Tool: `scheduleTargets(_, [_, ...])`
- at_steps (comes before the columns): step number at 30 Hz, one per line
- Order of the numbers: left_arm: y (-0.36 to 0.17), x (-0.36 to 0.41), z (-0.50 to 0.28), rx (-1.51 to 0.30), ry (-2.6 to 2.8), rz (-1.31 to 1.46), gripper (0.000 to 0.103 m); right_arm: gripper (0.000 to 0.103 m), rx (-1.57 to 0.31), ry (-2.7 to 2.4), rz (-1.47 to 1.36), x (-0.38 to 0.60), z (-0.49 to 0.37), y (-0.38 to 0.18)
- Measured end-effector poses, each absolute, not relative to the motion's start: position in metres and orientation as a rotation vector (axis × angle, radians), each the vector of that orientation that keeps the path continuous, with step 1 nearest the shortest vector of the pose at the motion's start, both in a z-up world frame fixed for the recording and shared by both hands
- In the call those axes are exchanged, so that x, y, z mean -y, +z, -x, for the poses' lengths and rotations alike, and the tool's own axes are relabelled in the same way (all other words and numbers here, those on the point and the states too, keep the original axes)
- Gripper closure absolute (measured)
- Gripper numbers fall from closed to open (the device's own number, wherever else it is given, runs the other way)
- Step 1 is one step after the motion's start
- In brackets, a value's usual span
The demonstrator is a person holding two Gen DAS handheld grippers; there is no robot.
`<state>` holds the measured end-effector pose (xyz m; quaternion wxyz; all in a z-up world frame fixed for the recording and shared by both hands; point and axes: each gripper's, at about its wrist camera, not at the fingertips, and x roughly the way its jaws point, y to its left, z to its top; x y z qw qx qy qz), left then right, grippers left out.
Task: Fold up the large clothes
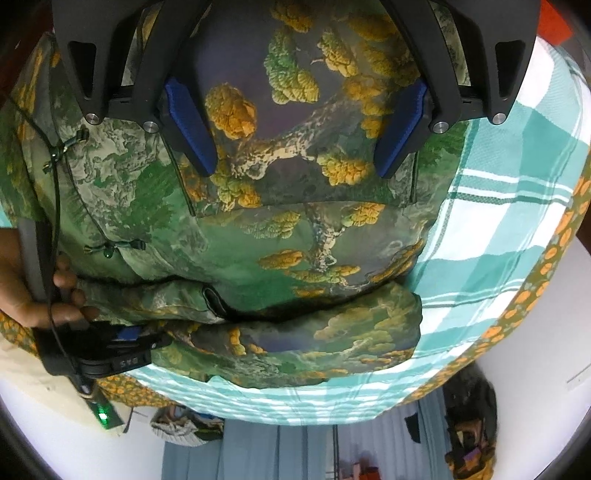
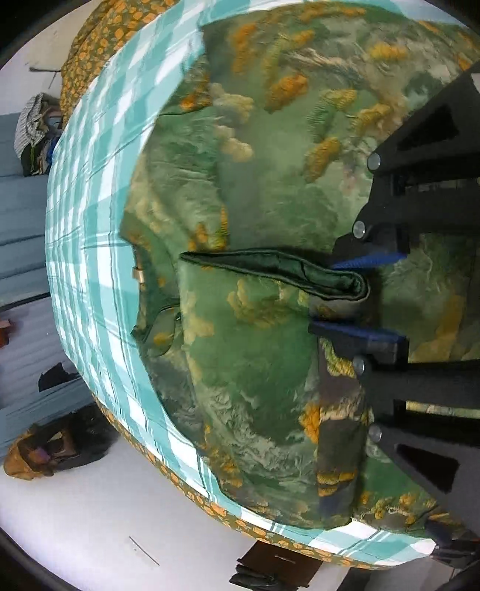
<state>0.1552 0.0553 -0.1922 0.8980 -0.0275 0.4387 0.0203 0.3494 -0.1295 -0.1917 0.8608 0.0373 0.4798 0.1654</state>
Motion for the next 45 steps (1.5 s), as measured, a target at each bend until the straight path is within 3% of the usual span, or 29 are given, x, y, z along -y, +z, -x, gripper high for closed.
scheduleTargets(2, [-0.187, -0.057, -0.158, -0.927, 0.042, 0.077, 0.015, 0.052, -1.000, 0.349, -0.087, 0.136, -0.342, -0.185])
scheduleTargets(3, [-0.179, -0.058, -0.161, -0.936, 0.037, 0.096, 0.015, 0.051, -0.984, 0.344, -0.070, 0.139, -0.337, -0.179])
scheduleTargets(6, [-0.149, -0.064, -0.176, -0.922, 0.018, 0.131, 0.015, 0.050, -0.893, 0.328, 0.037, 0.141, -0.322, -0.155])
scheduleTargets(9, [-0.119, -0.074, -0.204, -0.888, 0.013, 0.157, 0.008, 0.051, -0.794, 0.379, 0.097, 0.138, -0.315, -0.130])
scheduleTargets(13, [-0.098, -0.095, -0.266, -0.864, 0.046, 0.194, 0.007, 0.051, -0.780, 0.483, 0.104, 0.120, -0.330, -0.120])
scheduleTargets(18, [-0.141, -0.107, -0.330, -0.944, 0.106, 0.182, 0.020, 0.051, -0.952, 0.512, 0.076, 0.104, -0.361, -0.169])
scheduleTargets(21, [-0.190, -0.108, -0.344, -1.041, 0.129, 0.159, 0.021, 0.053, -1.001, 0.502, 0.051, 0.109, -0.367, -0.196])
scheduleTargets(25, [-0.222, -0.107, -0.338, -1.030, 0.133, 0.128, 0.020, 0.053, -1.012, 0.492, 0.090, 0.105, -0.364, -0.208])
scheduleTargets(31, [-0.220, -0.104, -0.336, -1.046, 0.127, 0.095, 0.020, 0.053, -0.981, 0.484, 0.111, 0.101, -0.361, -0.217])
scheduleTargets(40, [-0.156, -0.114, -0.390, -0.979, 0.100, 0.178, 0.021, 0.053, -0.958, 0.498, 0.068, 0.108, -0.361, -0.219])
scheduleTargets(45, [-0.184, -0.130, -0.432, -0.986, 0.197, 0.218, 0.021, 0.053, -0.952, 0.504, 0.056, 0.109, -0.357, -0.218])
